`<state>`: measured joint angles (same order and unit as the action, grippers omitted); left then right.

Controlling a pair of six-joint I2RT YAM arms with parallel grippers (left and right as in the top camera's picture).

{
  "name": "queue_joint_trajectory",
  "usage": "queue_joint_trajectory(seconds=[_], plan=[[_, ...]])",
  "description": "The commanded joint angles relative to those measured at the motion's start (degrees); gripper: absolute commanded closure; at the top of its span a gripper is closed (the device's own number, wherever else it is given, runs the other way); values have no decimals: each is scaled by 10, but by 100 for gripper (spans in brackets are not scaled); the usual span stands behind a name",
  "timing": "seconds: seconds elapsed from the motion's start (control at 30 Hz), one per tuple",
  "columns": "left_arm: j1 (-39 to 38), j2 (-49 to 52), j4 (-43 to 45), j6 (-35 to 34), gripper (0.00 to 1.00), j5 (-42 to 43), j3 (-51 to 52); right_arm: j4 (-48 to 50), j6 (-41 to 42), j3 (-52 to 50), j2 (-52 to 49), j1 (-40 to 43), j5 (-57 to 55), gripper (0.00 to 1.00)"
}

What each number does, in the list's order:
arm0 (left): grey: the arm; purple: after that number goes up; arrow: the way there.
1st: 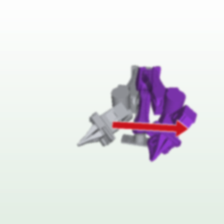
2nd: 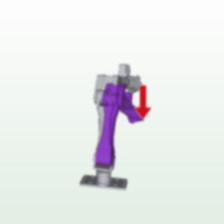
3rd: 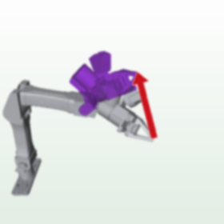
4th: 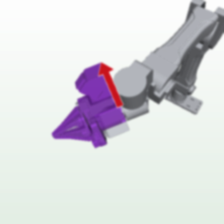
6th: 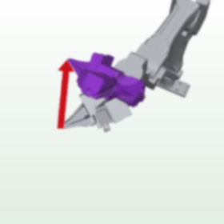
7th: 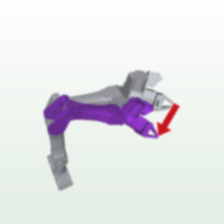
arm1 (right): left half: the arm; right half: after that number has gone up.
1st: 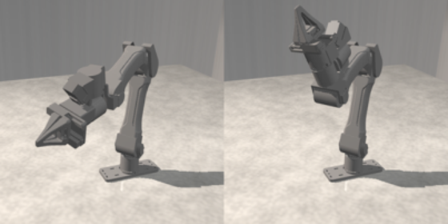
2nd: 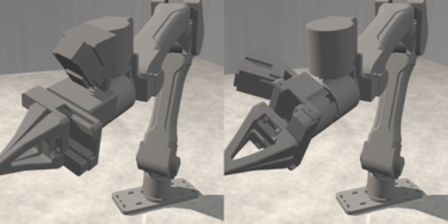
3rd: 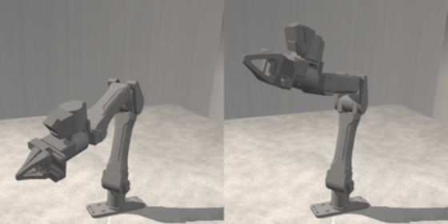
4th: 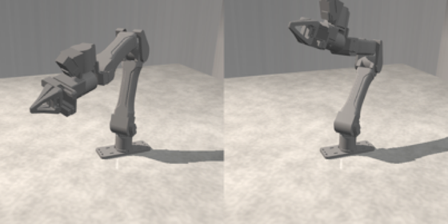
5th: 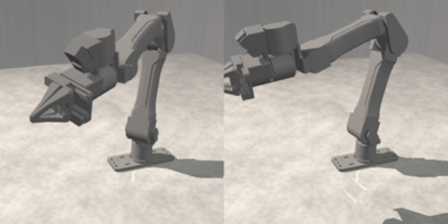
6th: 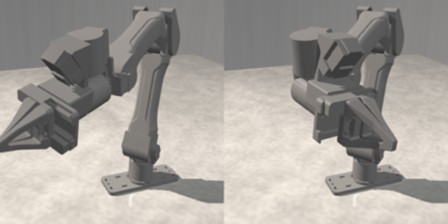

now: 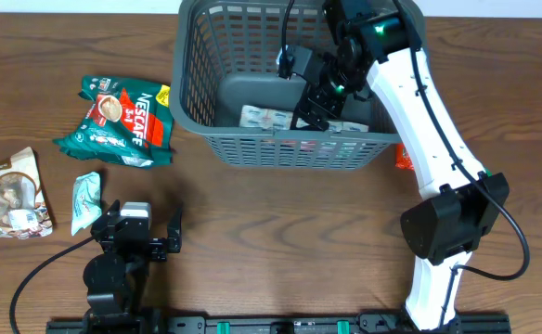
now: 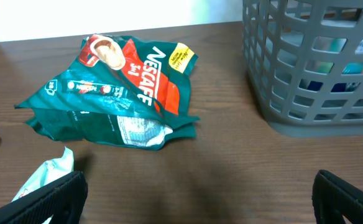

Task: Pack container
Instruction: 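Move the right gripper back to the orange spaghetti pack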

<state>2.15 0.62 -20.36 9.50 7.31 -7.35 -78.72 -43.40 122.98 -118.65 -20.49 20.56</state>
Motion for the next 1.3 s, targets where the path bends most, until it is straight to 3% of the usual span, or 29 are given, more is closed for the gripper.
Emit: queue_joint_trajectory(seconds=[0.0,0.13,0.43,0.57,0.9,1.27], plan=[[2,-4,-1,10,1,-4,11,11,47,13,9,3,-28,10],[2,-4,-1,10,1,-4,11,37,167,52,9,22,-105,1],[2,-4,-1,10,1,-4,11,28,358,250,19,84,-153,1],[2,-4,-1,10,1,-4,11,-8,454,314,35,127,-231,1],[2,-4,-1,10,1,-4,11,-137,466,300,43,246,-280,1],[2,-4,-1,10,1,-4,11,-92,463,99,42,288,-276,1]])
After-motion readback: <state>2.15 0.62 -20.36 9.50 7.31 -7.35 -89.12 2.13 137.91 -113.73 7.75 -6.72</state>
